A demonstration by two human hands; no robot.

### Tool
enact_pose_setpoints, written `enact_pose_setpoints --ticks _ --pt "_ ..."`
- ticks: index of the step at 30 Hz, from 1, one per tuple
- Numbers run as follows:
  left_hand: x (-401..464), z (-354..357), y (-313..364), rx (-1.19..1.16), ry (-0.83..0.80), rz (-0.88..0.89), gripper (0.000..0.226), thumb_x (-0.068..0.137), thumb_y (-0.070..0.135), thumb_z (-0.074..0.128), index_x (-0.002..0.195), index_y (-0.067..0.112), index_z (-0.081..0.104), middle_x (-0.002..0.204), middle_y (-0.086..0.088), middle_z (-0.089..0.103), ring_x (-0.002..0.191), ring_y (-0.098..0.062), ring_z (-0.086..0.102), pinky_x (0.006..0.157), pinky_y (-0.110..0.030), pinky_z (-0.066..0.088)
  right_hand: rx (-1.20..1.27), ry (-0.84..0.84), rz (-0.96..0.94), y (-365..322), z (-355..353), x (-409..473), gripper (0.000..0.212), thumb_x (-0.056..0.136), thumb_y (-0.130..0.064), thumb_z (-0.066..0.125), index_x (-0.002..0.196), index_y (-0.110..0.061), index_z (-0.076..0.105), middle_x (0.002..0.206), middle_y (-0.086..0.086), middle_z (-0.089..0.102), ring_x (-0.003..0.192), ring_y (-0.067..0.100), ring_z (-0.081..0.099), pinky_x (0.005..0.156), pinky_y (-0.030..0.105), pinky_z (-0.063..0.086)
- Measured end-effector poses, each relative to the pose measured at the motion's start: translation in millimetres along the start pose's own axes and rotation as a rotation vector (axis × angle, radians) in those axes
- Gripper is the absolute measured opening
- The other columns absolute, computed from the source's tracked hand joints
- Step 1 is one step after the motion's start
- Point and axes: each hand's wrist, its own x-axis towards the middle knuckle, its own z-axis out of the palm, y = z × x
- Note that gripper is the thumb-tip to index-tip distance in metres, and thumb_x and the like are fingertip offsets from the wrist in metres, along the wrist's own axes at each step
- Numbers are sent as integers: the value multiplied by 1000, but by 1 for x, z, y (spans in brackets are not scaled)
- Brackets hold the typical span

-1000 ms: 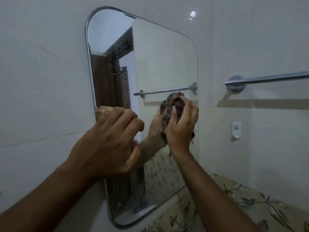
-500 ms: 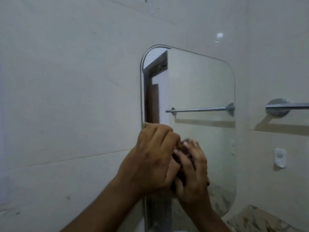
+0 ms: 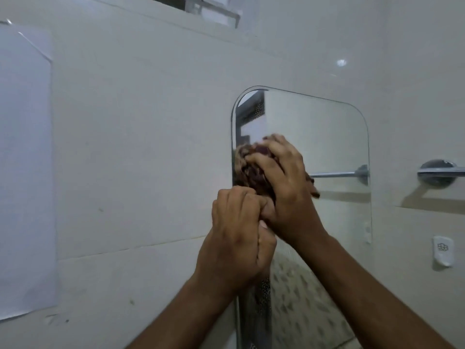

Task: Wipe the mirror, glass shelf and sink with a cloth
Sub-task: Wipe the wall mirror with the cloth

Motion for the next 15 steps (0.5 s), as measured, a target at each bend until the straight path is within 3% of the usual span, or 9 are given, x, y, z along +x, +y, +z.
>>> enact_pose_setpoints --ticks 3,11,15 --pt "1 -1 0 -32 1 -11 10 84 15 42 89 11 50 95 -2 47 90 -21 41 79 -37 41 2 -14 -24 2 -2 -8 43 81 -3 66 124 -3 63 141 18 51 142 38 35 116 51 31" --pt "1 0 0 -94 16 -43 15 85 16 38 88 8 51 92 -2 46 91 -21 43 80 -31 37 5 76 13 6 -1 96 53 82 3 55 134 -3 56 136 18 52 131 37 43 110 51 38" --pt "0 -1 -2 -130 37 -31 16 86 16 36 87 9 51 91 0 45 89 -21 43 79 -31 37 -9 55 -18 5 1 69 47 86 -4 56 133 -5 58 140 16 51 139 36 38 115 50 34"
